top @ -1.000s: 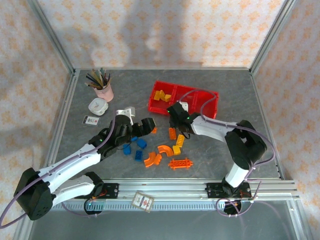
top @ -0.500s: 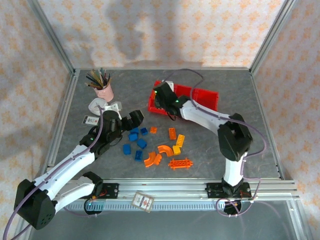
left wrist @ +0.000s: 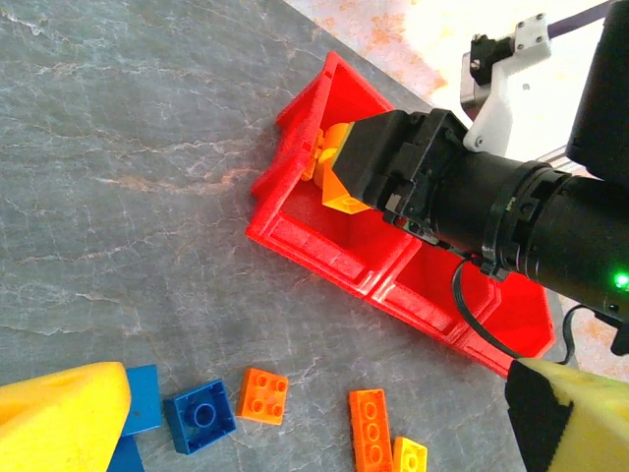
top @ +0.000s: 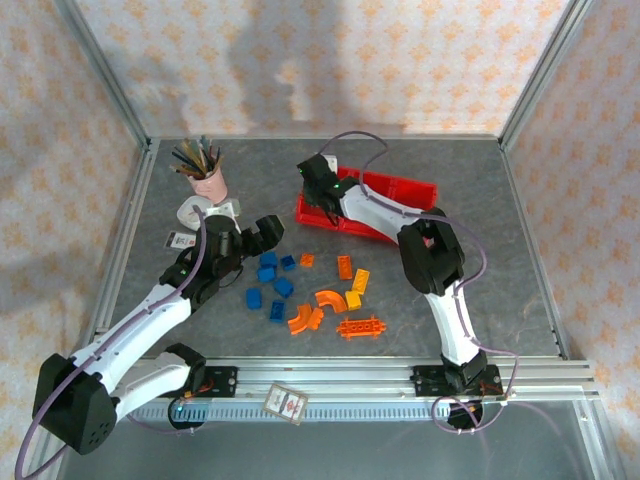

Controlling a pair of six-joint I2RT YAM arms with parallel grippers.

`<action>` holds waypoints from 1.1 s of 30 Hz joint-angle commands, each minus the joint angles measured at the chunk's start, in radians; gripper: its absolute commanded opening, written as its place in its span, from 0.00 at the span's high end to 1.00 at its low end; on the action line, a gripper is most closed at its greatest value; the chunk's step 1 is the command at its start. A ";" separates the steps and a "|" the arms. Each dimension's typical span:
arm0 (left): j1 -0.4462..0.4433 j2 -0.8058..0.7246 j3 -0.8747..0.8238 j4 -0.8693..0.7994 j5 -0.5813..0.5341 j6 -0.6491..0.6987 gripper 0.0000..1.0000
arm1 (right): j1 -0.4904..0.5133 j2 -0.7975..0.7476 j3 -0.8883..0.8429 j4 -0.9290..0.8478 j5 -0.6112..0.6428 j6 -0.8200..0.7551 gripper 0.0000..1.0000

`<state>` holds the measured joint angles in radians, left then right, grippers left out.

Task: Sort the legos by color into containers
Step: Place the lego in the container, then pick up the lego from the center of the table.

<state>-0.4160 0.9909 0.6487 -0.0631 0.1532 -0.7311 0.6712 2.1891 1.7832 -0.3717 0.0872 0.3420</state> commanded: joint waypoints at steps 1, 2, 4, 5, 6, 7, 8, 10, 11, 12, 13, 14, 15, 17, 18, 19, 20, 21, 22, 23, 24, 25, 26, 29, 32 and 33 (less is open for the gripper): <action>0.011 0.003 0.035 0.003 0.016 0.024 0.01 | 0.000 -0.009 0.033 -0.024 0.003 -0.011 0.54; 0.011 0.003 0.036 0.002 0.016 0.024 0.01 | 0.001 -0.018 0.032 -0.024 0.001 -0.013 0.53; 0.011 0.002 0.041 -0.003 0.017 0.025 0.01 | 0.001 -0.047 0.024 -0.028 -0.004 -0.014 0.51; 0.011 0.002 0.043 -0.006 0.018 0.024 0.01 | 0.001 -0.063 0.014 -0.024 -0.008 -0.016 0.49; 0.011 -0.001 0.044 -0.008 0.021 0.024 0.01 | 0.001 -0.086 0.000 -0.022 -0.014 -0.015 0.49; 0.011 -0.003 0.045 -0.010 0.023 0.024 0.01 | 0.002 -0.110 -0.021 -0.019 -0.019 -0.013 0.49; 0.011 -0.006 0.045 -0.010 0.026 0.022 0.01 | 0.004 -0.135 -0.045 -0.011 -0.025 -0.010 0.48; 0.010 -0.012 0.038 -0.009 0.043 0.018 0.01 | 0.008 -0.208 -0.129 0.025 -0.046 -0.006 0.46; 0.010 -0.015 0.036 -0.010 0.049 0.016 0.01 | 0.008 -0.238 -0.165 0.037 -0.054 -0.002 0.45; 0.009 -0.018 0.032 -0.011 0.057 0.016 0.01 | 0.008 -0.271 -0.207 0.044 -0.051 0.005 0.45; 0.008 -0.022 0.029 -0.013 0.066 0.016 0.01 | 0.008 -0.306 -0.249 0.048 -0.047 0.012 0.45; 0.008 -0.026 0.026 -0.017 0.072 0.015 0.01 | 0.008 -0.335 -0.287 0.055 -0.047 0.016 0.44; 0.004 -0.030 0.022 -0.018 0.081 0.013 0.01 | 0.008 -0.370 -0.333 0.063 -0.050 0.022 0.44; -0.005 -0.038 0.011 -0.018 0.091 0.009 0.01 | 0.008 -0.428 -0.411 0.068 -0.058 0.037 0.42; -0.014 -0.042 0.007 -0.021 0.091 0.006 0.01 | 0.008 -0.455 -0.451 0.066 -0.063 0.046 0.42; -0.024 -0.046 0.004 -0.022 0.091 0.006 0.01 | 0.010 -0.480 -0.488 0.063 -0.067 0.055 0.41; -0.035 -0.049 0.001 -0.024 0.087 0.004 0.01 | 0.010 -0.502 -0.521 0.057 -0.064 0.064 0.41; -0.048 -0.052 -0.001 -0.030 0.080 0.001 0.01 | 0.010 -0.526 -0.560 0.051 -0.054 0.076 0.40; -0.065 -0.055 -0.003 -0.032 0.071 -0.002 0.01 | 0.012 -0.549 -0.598 0.046 -0.044 0.091 0.40; -0.080 -0.057 -0.006 -0.032 0.065 -0.002 0.01 | 0.014 -0.565 -0.630 0.042 -0.038 0.100 0.39; -0.098 -0.058 -0.008 -0.032 0.057 -0.005 0.01 | 0.018 -0.585 -0.662 0.034 -0.026 0.112 0.39; -0.110 -0.058 -0.011 -0.035 0.049 -0.009 0.01 | 0.022 -0.597 -0.687 0.026 -0.017 0.121 0.38; -0.125 -0.058 -0.014 -0.034 0.042 -0.014 0.01 | 0.029 -0.611 -0.717 0.016 -0.004 0.132 0.37; -0.164 -0.055 -0.025 -0.028 0.030 -0.031 0.01 | 0.045 -0.647 -0.788 -0.009 0.035 0.176 0.36; -0.193 -0.049 -0.036 -0.028 0.018 -0.042 0.01 | 0.055 -0.693 -0.867 -0.003 0.040 0.224 0.34; -0.200 -0.048 -0.045 -0.022 0.016 -0.049 0.01 | 0.057 -0.704 -0.889 -0.003 0.044 0.238 0.34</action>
<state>-0.5980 0.9501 0.6243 -0.0643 0.1986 -0.7536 0.7204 1.5448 0.9375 -0.3531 0.0719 0.5083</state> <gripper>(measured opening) 0.993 0.660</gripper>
